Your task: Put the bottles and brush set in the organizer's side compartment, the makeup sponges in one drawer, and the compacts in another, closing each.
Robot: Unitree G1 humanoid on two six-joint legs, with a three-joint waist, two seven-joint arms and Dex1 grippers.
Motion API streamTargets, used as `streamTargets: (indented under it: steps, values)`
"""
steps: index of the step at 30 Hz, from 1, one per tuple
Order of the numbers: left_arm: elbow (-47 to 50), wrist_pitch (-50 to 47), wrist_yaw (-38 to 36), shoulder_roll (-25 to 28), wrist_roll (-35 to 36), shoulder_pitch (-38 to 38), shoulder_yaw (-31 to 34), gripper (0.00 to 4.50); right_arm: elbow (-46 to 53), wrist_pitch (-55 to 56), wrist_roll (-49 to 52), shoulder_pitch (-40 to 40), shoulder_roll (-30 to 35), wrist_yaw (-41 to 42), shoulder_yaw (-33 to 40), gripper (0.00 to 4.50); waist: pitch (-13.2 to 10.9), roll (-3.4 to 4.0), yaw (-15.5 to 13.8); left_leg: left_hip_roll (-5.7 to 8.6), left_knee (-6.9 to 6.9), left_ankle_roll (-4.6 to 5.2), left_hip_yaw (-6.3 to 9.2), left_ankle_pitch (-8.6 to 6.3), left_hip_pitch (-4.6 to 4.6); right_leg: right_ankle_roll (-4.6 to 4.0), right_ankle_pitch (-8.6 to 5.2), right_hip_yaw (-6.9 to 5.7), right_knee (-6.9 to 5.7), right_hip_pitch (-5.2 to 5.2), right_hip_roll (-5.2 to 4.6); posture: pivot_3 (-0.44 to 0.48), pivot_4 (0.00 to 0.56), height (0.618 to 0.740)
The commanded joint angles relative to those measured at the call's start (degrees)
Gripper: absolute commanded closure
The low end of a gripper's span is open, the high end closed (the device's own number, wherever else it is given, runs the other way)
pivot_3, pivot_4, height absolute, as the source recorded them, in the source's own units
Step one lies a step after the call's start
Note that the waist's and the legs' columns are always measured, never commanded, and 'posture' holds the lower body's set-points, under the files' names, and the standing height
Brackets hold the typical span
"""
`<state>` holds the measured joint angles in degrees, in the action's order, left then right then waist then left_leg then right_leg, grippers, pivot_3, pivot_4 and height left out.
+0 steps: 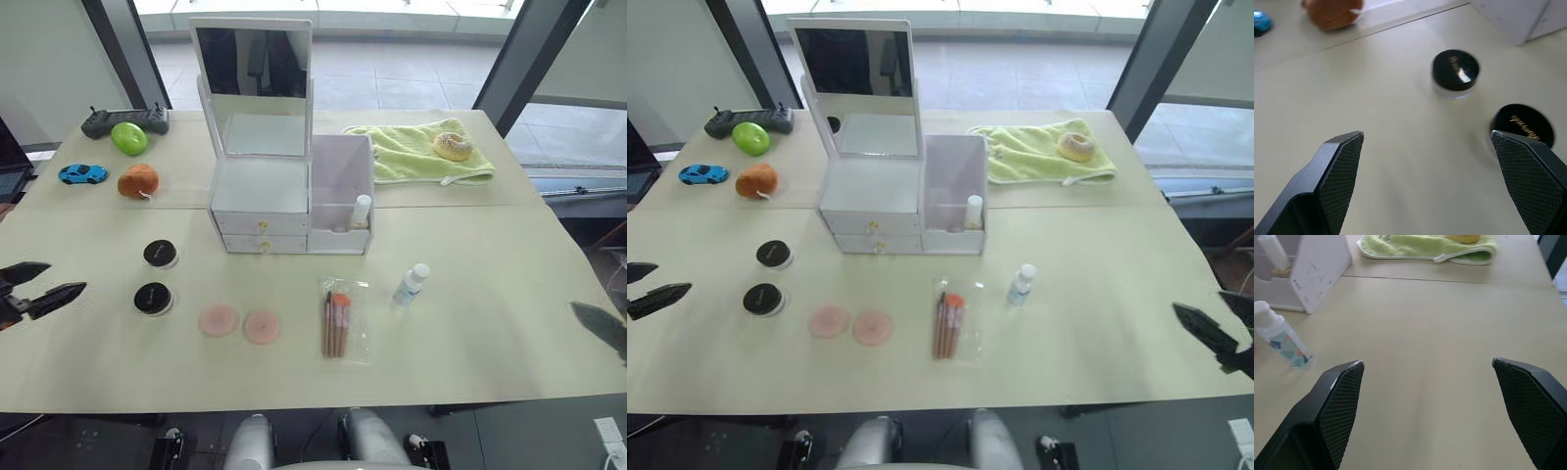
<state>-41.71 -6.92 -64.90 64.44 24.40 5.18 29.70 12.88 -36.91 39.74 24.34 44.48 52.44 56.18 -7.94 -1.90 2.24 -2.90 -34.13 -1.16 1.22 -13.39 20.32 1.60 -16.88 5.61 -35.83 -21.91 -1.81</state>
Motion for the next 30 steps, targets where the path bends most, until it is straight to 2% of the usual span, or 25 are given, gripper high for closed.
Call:
streamTargets:
  steps: [1, 5, 8, 14, 18, 20, 25, 30]
  values:
    - [-5.1, 4.4, 2.6, 2.5, -1.3, 2.6, 2.9, 0.0, -1.3, 2.8, -0.9, 0.6, 1.0, 0.9, 2.1, 0.04, 0.0, -0.01, -0.2, 0.0, 0.02, 0.0, 0.0, 0.0, 0.01, 0.0, 0.0, -0.02, -0.01, -0.03, 0.0, 0.0, 0.15, 0.74]
    - [-4.7, 3.8, 1.5, 2.4, -1.3, 4.4, 2.3, 0.0, -0.8, 3.0, -0.8, -0.6, 0.7, -0.5, 0.5, 0.04, 0.0, 0.01, -0.2, 0.05, 0.03, 0.0, -0.15, 0.0, 0.0, 0.06, 0.03, -0.03, -0.04, -0.01, -0.14, 0.0, 0.15, 0.74]
    - [0.1, 2.2, 0.5, 0.8, -1.3, 5.0, 0.4, 0.0, 2.1, 2.3, -1.6, -1.3, 0.6, -2.3, -2.3, 0.04, 0.1, -0.04, 0.0, 0.05, 0.04, 0.0, -0.35, 0.0, -0.01, 0.14, 0.08, -0.06, -0.12, 0.01, -0.25, 0.0, 0.15, 0.74]
    - [23.9, -6.9, -3.9, -4.6, 3.4, 2.5, -5.9, 0.0, 13.7, -3.7, 2.6, -4.1, 2.6, -5.3, -8.7, 0.04, 0.2, 0.21, -0.1, 0.04, 0.04, 0.0, -0.57, 0.0, 0.14, 0.45, 0.26, -0.02, -0.17, 0.36, -0.35, 0.0, 0.15, 0.74]
    - [45.8, -15.7, -4.6, -7.8, 10.1, 0.9, -11.7, 0.0, 19.7, -8.0, 5.5, -9.1, 6.3, -6.8, -16.6, 0.04, 0.2, 0.04, 0.1, 0.01, 0.04, 0.0, -0.63, 0.01, 0.12, 0.48, 0.23, -0.02, -0.12, 0.57, -0.32, 0.0, 0.15, 0.74]
    - [53.8, -19.3, -4.9, -8.5, 13.5, 0.2, -13.4, 0.0, 20.4, -9.3, 5.3, -13.6, 7.3, -9.0, -21.6, 0.04, 0.2, -0.09, 0.3, 0.0, 0.02, 0.0, -0.62, 0.01, 0.08, 0.51, 0.25, 0.01, -0.1, 0.63, -0.27, 0.0, 0.15, 0.74]
    - [67.4, -23.9, -2.1, -11.3, 19.2, -0.7, -16.6, 0.0, 20.6, -10.7, 5.6, -22.7, 4.8, -13.6, -31.6, 0.04, 0.1, 0.14, 0.3, 0.03, -0.07, 0.01, -0.57, 0.01, 0.04, 0.52, 0.24, 0.09, -0.08, 0.65, -0.18, 0.0, 0.15, 0.74]
    - [72.3, -26.1, 0.9, -13.2, 21.2, 1.0, -18.3, 0.0, 19.1, -9.7, 4.5, -25.8, 1.7, -15.5, -36.2, 0.04, 0.1, 0.16, 0.0, 0.03, -0.56, 0.01, -0.19, 0.01, 0.07, 0.63, 0.24, 0.1, -0.05, 0.68, 0.07, 0.0, 0.15, 0.74]
